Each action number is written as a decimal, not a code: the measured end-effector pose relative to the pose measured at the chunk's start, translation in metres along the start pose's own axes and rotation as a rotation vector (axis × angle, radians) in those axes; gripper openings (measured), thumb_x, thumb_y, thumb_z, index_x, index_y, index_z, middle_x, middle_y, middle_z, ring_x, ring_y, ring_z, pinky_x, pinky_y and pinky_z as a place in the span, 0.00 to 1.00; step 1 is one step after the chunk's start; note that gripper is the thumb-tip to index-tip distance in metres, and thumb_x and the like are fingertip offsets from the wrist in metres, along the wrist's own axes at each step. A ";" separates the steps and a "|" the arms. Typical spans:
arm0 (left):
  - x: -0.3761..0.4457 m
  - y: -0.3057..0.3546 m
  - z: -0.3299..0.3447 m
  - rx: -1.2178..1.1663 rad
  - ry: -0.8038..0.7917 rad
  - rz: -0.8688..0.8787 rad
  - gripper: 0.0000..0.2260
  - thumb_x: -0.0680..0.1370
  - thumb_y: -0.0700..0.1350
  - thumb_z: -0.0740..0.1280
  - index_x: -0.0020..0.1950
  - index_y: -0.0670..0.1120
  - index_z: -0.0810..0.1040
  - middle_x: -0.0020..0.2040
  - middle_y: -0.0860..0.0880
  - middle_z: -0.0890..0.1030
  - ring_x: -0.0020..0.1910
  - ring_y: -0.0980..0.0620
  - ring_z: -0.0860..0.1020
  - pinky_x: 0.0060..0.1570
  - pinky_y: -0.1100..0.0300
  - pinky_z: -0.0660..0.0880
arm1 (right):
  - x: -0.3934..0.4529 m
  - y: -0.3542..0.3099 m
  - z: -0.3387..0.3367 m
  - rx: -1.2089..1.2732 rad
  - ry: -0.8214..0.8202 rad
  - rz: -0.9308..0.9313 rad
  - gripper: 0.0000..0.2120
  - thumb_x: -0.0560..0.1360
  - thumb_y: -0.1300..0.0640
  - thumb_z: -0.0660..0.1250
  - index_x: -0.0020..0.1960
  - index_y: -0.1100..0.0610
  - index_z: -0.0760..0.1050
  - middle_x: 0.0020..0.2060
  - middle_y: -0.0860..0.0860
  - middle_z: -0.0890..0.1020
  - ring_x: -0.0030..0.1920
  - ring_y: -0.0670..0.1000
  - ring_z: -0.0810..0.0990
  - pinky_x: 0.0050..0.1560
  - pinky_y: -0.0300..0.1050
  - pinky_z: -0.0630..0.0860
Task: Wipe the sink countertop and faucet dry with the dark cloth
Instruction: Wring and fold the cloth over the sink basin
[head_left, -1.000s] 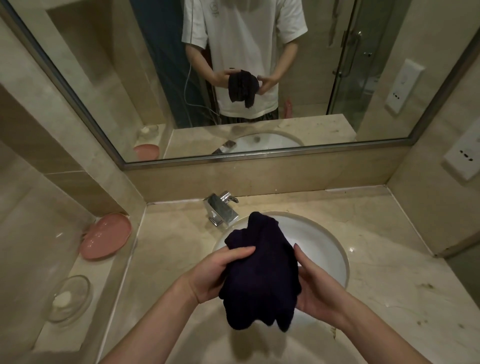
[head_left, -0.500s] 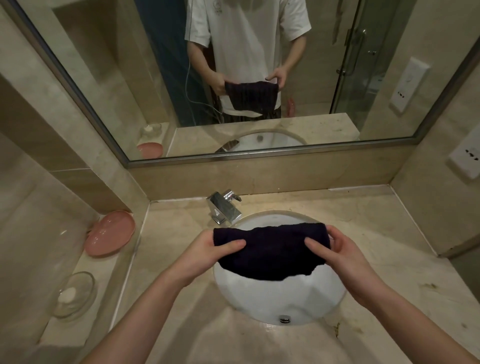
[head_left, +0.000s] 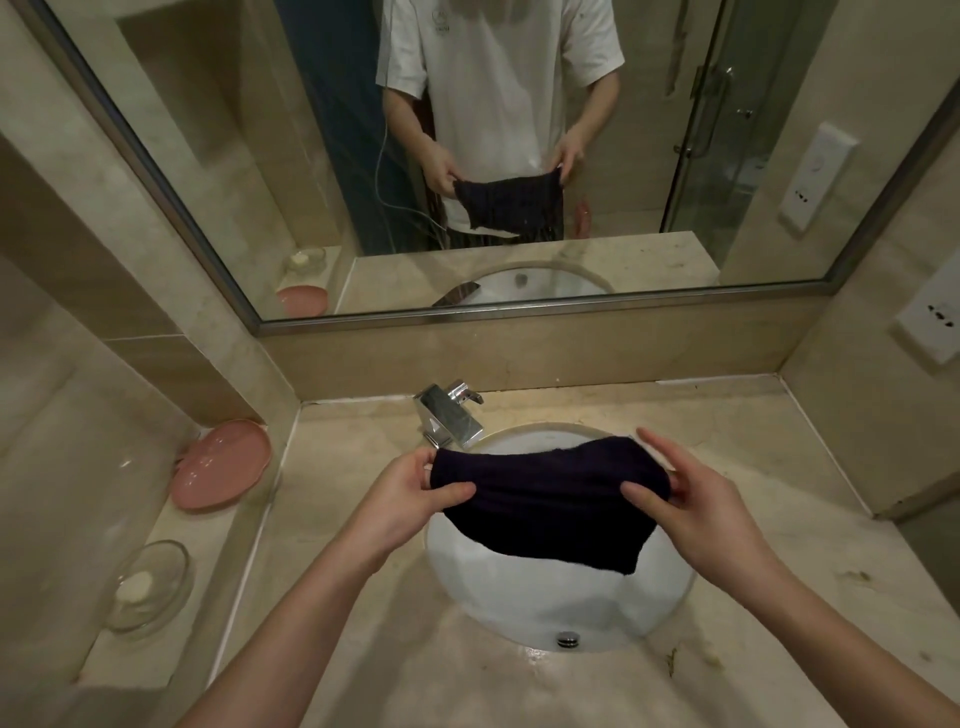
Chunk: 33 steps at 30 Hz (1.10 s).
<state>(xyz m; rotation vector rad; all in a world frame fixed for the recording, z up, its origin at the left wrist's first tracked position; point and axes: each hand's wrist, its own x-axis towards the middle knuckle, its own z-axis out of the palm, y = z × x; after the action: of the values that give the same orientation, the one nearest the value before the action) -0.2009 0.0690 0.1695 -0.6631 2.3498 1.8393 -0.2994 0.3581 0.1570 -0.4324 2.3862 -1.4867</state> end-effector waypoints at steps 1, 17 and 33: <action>0.001 -0.003 0.002 0.025 0.044 -0.009 0.14 0.76 0.40 0.75 0.59 0.44 0.76 0.48 0.45 0.87 0.50 0.47 0.85 0.61 0.44 0.77 | 0.001 0.002 0.000 -0.211 0.046 -0.077 0.17 0.77 0.52 0.70 0.63 0.38 0.76 0.47 0.39 0.86 0.49 0.42 0.84 0.49 0.39 0.78; -0.016 0.032 -0.011 -0.334 -0.361 0.004 0.10 0.76 0.50 0.70 0.54 0.49 0.84 0.53 0.51 0.83 0.54 0.52 0.81 0.50 0.62 0.77 | 0.012 -0.049 -0.009 0.410 -0.389 0.040 0.18 0.77 0.42 0.69 0.51 0.58 0.73 0.42 0.51 0.78 0.46 0.51 0.79 0.46 0.42 0.73; -0.006 0.043 0.036 -0.104 -0.586 0.035 0.11 0.73 0.50 0.74 0.55 0.51 0.83 0.54 0.46 0.84 0.54 0.48 0.82 0.56 0.54 0.78 | 0.048 -0.093 0.001 0.092 -0.563 -0.108 0.19 0.72 0.59 0.77 0.60 0.51 0.74 0.51 0.51 0.83 0.49 0.47 0.83 0.45 0.40 0.80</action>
<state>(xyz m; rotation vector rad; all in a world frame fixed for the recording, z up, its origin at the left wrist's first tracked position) -0.2191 0.1126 0.2001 -0.0611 1.9008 1.8531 -0.3333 0.2990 0.2358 -0.8414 1.8696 -1.2923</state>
